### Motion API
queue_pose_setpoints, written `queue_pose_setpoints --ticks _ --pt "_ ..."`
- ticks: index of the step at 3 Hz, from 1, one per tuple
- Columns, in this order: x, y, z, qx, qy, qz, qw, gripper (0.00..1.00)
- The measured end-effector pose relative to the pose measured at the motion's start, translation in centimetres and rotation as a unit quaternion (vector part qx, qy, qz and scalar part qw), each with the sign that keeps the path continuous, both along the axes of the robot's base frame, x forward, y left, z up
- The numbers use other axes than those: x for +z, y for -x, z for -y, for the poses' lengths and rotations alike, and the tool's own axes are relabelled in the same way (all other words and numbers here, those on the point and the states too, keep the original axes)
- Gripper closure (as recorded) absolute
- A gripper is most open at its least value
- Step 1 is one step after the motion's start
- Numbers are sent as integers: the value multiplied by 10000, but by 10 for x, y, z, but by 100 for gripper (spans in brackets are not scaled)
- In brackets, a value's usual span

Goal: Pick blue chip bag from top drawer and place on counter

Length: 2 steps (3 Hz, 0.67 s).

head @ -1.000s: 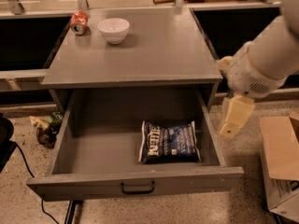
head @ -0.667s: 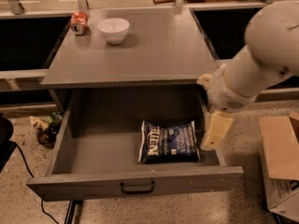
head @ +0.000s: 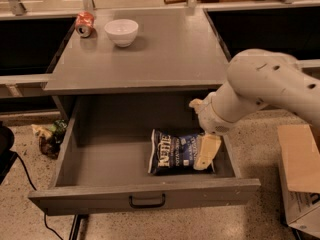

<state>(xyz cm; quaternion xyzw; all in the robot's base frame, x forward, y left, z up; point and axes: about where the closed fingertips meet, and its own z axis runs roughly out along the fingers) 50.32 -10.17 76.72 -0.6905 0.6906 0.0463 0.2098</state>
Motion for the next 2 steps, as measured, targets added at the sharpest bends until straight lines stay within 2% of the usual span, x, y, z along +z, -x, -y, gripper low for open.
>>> queue_pose_setpoints --ticks 1,2 --pt "-31 -19 -8 -3 -225 -195 9996 0" --pt "-36 -19 -8 -1 -233 -240 9994 0"
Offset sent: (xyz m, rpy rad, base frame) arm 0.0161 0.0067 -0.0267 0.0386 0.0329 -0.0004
